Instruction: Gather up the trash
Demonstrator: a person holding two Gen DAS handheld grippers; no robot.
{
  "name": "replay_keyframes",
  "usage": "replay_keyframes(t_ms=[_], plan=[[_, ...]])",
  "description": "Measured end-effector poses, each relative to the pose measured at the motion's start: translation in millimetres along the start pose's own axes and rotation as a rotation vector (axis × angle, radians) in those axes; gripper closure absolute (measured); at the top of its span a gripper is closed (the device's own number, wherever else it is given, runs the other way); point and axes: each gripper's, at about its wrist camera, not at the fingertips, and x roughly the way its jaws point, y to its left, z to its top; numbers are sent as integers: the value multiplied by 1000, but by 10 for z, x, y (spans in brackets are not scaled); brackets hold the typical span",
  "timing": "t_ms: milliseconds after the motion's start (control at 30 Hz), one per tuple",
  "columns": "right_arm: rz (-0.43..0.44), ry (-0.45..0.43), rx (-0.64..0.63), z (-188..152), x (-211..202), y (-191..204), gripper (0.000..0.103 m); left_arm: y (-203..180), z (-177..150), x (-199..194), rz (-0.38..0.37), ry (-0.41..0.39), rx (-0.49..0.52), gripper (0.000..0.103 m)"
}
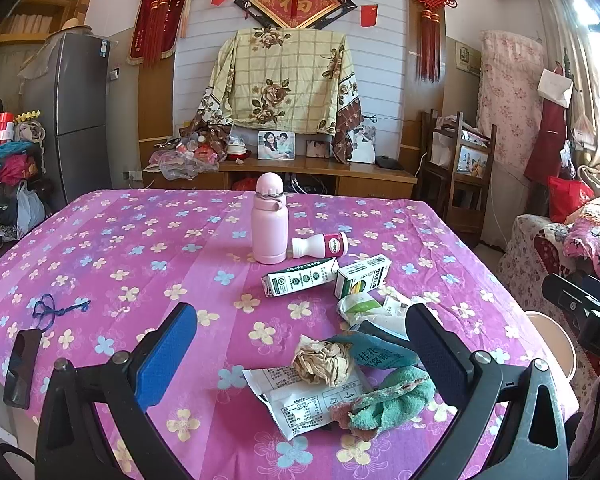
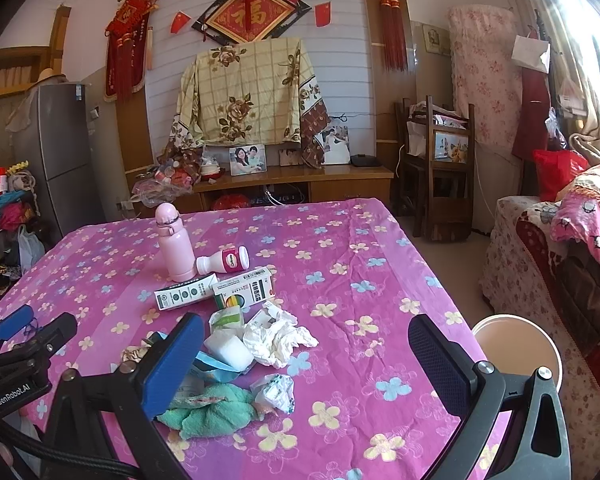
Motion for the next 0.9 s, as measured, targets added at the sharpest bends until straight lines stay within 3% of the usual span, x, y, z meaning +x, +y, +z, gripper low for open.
replay_keyframes(t_ms=[900], plan=[[13, 53, -25, -63, 98, 25, 0, 175, -35, 150, 16, 36, -16, 0]])
